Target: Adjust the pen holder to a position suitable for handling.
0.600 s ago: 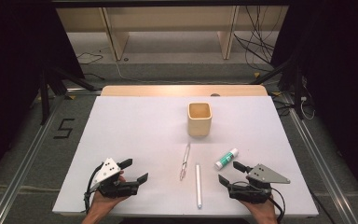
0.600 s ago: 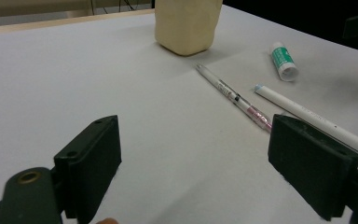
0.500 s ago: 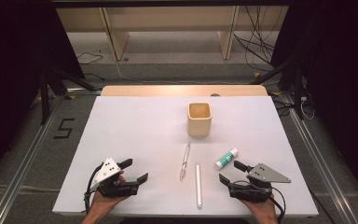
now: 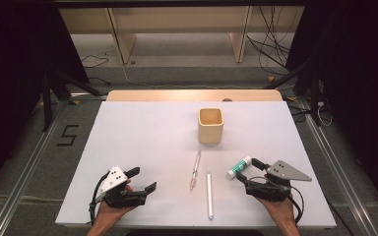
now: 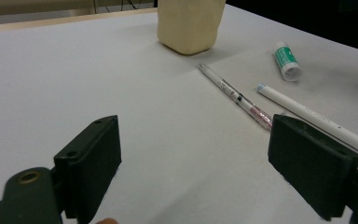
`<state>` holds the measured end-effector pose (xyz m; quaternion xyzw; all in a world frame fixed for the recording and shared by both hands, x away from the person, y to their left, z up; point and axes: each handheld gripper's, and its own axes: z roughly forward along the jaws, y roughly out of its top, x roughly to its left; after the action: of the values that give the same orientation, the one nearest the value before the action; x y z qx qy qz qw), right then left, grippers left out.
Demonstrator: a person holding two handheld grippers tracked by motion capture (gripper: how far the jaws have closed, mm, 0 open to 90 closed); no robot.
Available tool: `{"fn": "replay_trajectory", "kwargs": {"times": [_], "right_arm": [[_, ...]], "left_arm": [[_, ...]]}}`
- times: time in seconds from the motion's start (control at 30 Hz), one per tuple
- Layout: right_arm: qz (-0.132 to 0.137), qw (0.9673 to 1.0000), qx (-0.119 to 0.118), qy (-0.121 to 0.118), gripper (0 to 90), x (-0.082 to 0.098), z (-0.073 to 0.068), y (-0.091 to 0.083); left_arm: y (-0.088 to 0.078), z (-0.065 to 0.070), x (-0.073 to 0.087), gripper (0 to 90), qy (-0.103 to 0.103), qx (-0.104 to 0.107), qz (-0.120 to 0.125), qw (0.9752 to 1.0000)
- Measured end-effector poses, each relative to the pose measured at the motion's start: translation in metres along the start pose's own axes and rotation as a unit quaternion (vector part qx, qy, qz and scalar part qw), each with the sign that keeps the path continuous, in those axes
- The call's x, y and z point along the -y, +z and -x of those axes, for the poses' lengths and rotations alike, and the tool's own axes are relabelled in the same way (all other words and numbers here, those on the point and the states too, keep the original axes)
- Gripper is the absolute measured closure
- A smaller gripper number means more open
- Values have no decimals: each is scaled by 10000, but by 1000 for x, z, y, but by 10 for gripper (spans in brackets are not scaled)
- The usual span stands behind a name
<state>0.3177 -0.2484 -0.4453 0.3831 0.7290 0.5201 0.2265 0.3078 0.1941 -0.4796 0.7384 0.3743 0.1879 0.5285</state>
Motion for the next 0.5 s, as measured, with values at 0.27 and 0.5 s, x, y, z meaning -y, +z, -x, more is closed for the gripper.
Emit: {"fn": "replay_trajectory", "kwargs": {"times": [0.27,0.5], "right_arm": [[34,9994,210,269,332,-24,25,18],[-264,9970,597,419,498,-40,50,53]], "left_arm": [[0,-1,0,167,-37,-46,9,10000],[0,-2,0,167,-51,-79,3,10000]]}}
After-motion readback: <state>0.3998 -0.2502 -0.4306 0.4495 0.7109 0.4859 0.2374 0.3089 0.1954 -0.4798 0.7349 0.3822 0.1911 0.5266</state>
